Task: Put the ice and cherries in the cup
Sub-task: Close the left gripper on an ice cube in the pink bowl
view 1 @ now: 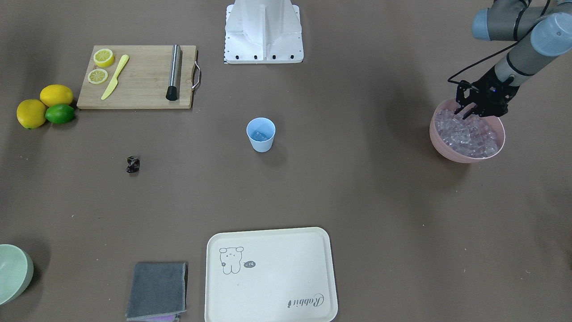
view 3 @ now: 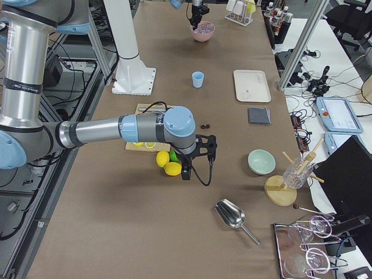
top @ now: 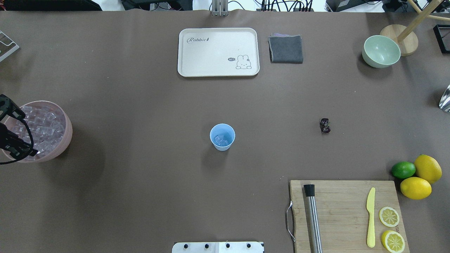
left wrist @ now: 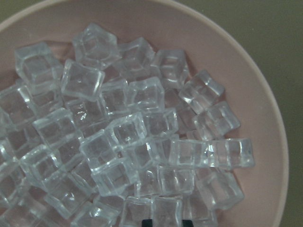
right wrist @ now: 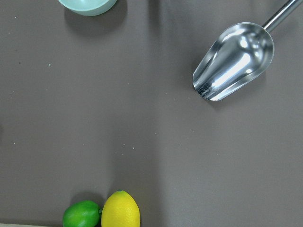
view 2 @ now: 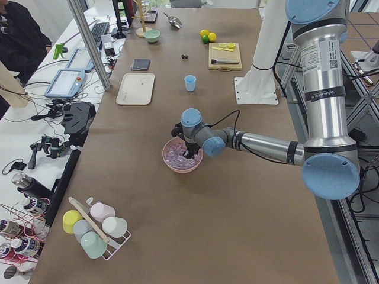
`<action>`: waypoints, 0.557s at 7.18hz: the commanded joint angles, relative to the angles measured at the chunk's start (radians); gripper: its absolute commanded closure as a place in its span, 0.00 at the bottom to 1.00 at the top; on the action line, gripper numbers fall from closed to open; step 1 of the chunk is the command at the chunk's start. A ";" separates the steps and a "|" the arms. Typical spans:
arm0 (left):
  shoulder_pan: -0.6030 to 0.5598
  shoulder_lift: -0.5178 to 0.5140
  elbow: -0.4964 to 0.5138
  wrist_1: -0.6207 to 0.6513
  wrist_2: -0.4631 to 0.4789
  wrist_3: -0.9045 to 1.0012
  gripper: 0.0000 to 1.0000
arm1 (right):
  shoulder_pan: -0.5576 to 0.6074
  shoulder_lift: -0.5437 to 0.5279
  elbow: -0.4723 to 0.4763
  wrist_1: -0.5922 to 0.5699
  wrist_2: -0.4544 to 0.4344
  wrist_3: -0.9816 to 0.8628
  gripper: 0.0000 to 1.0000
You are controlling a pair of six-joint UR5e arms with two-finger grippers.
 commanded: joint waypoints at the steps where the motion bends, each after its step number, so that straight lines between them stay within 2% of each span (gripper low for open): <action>1: -0.083 -0.014 -0.005 0.001 -0.029 0.000 1.00 | 0.001 0.002 0.000 0.000 0.000 0.000 0.00; 3: -0.184 -0.086 -0.010 0.003 -0.052 -0.011 1.00 | 0.001 0.005 0.000 0.000 0.005 0.000 0.00; 4: -0.192 -0.167 -0.016 0.015 -0.067 -0.068 1.00 | -0.001 0.006 0.000 -0.002 0.008 0.000 0.00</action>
